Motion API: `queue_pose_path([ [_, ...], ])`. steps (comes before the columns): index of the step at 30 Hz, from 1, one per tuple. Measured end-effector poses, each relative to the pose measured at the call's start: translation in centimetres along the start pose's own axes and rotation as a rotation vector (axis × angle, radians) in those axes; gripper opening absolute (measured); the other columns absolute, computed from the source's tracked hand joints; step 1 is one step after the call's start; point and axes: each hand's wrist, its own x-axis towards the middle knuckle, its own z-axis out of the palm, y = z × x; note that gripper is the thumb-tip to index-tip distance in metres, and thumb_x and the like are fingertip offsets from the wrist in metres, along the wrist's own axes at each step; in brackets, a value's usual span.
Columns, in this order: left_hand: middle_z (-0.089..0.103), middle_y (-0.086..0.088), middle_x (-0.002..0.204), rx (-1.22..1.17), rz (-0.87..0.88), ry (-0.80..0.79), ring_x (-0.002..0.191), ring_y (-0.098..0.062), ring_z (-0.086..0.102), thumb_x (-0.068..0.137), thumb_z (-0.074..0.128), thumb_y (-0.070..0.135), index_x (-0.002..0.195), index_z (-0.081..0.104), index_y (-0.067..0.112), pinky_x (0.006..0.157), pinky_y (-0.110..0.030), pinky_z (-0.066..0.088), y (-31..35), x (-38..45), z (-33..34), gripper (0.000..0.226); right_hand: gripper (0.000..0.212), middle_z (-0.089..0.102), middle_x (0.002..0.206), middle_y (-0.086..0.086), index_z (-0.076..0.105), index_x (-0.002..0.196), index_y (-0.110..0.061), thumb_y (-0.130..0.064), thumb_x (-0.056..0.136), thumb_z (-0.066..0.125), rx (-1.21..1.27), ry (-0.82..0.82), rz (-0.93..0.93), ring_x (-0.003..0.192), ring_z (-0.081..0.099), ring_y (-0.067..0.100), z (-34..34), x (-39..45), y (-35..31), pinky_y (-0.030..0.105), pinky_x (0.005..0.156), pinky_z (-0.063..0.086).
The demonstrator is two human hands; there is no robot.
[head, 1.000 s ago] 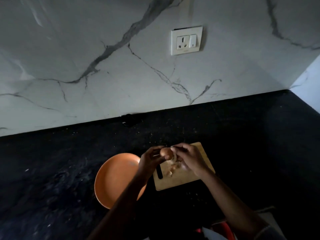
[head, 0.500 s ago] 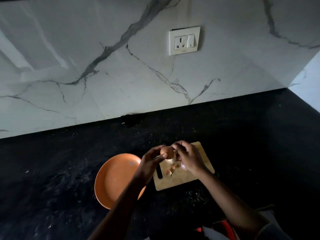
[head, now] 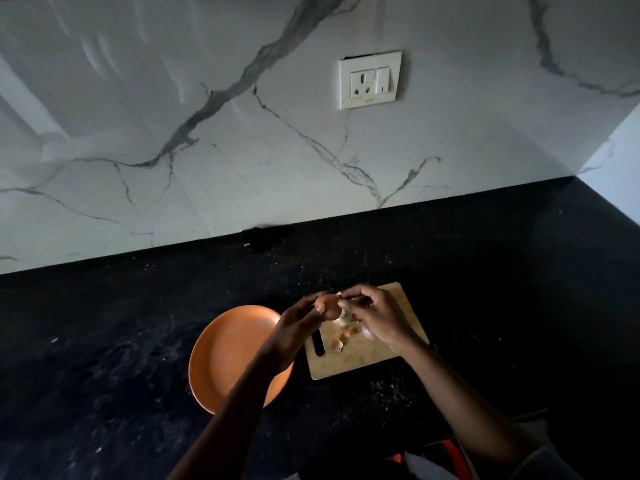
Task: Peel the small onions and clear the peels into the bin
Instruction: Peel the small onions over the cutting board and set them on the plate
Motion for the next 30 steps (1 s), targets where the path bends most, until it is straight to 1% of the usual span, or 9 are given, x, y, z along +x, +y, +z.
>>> queue_pose_path([
  [2, 0.065, 0.0, 0.132, 0.008, -0.047, -0.025, 0.127, -0.017, 0.058, 0.101, 0.054, 0.036, 0.133, 0.06, 0.028, 0.104, -0.038, 0.046, 0.6, 0.1, 0.1, 0.034, 0.009, 0.065, 0.076, 0.005, 0.069, 0.097, -0.009, -0.012, 0.09, 0.072, 0.046, 0.024, 0.008, 0.046, 0.06, 0.0, 0.0, 0.1, -0.1, 0.016, 0.039, 0.043],
  [6, 0.065, -0.003, 0.131, -0.089, -0.15, -0.018, 0.124, -0.019, 0.059, 0.103, 0.043, 0.034, 0.129, 0.06, 0.028, 0.105, -0.038, 0.044, 1.0, 0.4, 0.7, 0.032, 0.006, 0.072, 0.082, -0.008, 0.068, 0.089, -0.04, -0.035, 0.091, 0.071, -0.103, 0.091, -0.05, 0.072, 0.071, 0.012, 0.3, 0.6, 0.1, 0.032, 0.06, 0.058],
  [8, 0.065, -0.008, 0.131, -0.133, -0.19, -0.012, 0.123, -0.022, 0.06, 0.107, 0.036, 0.033, 0.133, 0.058, 0.022, 0.107, -0.04, 0.043, 0.7, 0.6, 0.9, 0.036, 0.005, 0.072, 0.084, -0.01, 0.067, 0.089, -0.045, -0.05, 0.089, 0.067, -0.088, 0.074, -0.05, 0.078, 0.071, 0.015, 0.4, 0.8, 0.7, 0.041, 0.07, 0.061],
  [11, 0.069, -0.011, 0.125, -0.178, -0.236, -0.014, 0.119, -0.024, 0.063, 0.106, 0.034, 0.04, 0.132, 0.059, 0.017, 0.108, -0.044, 0.04, 0.5, 0.9, 1.0, 0.043, 0.03, 0.072, 0.094, -0.011, 0.066, 0.093, -0.05, -0.075, 0.078, 0.06, -0.071, 0.041, -0.075, 0.09, 0.071, 0.016, 0.4, 1.2, 1.8, 0.051, 0.078, 0.061],
  [13, 0.069, -0.012, 0.124, -0.194, -0.246, 0.0, 0.118, -0.026, 0.064, 0.106, 0.033, 0.041, 0.133, 0.059, 0.015, 0.108, -0.047, 0.039, 0.5, 1.2, 1.0, 0.046, 0.034, 0.072, 0.096, -0.013, 0.066, 0.094, -0.052, -0.079, 0.075, 0.058, -0.05, 0.024, -0.087, 0.093, 0.071, 0.017, 0.4, 1.2, 1.9, 0.053, 0.079, 0.06],
  [17, 0.07, -0.014, 0.123, -0.161, -0.225, 0.022, 0.115, -0.028, 0.066, 0.107, 0.031, 0.041, 0.136, 0.054, 0.014, 0.106, -0.046, 0.04, 0.7, 1.4, 1.0, 0.046, 0.027, 0.074, 0.098, -0.009, 0.07, 0.099, -0.046, -0.064, 0.08, 0.069, -0.032, 0.01, -0.098, 0.091, 0.073, 0.02, 0.4, 0.7, 0.8, 0.049, 0.077, 0.062],
  [21, 0.07, -0.012, 0.119, -0.086, -0.205, 0.044, 0.109, -0.026, 0.068, 0.106, 0.033, 0.044, 0.131, 0.052, 0.017, 0.101, -0.045, 0.042, 0.7, 1.6, 0.9, 0.042, 0.006, 0.073, 0.09, -0.006, 0.071, 0.092, -0.031, -0.027, 0.089, 0.073, -0.049, 0.06, -0.114, 0.077, 0.071, 0.009, 0.1, 0.7, 0.5, 0.024, 0.062, 0.057],
  [25, 0.07, -0.012, 0.12, -0.049, -0.208, 0.026, 0.103, -0.021, 0.07, 0.106, 0.028, 0.048, 0.132, 0.053, 0.018, 0.1, -0.043, 0.043, 0.9, 1.5, 1.2, 0.046, 0.005, 0.073, 0.089, -0.008, 0.067, 0.098, -0.031, -0.034, 0.095, 0.066, -0.144, 0.101, -0.087, 0.072, 0.071, 0.005, 0.5, 0.6, 1.2, 0.017, 0.06, 0.054],
  [30, 0.069, -0.007, 0.122, -0.046, -0.193, 0.017, 0.107, -0.019, 0.069, 0.103, 0.034, 0.053, 0.132, 0.054, 0.022, 0.1, -0.041, 0.045, 1.4, 1.3, 1.4, 0.047, 0.016, 0.073, 0.089, -0.003, 0.065, 0.107, -0.028, -0.04, 0.098, 0.059, -0.231, 0.168, -0.089, 0.07, 0.072, 0.008, 0.9, 1.0, 1.8, 0.031, 0.062, 0.061],
])
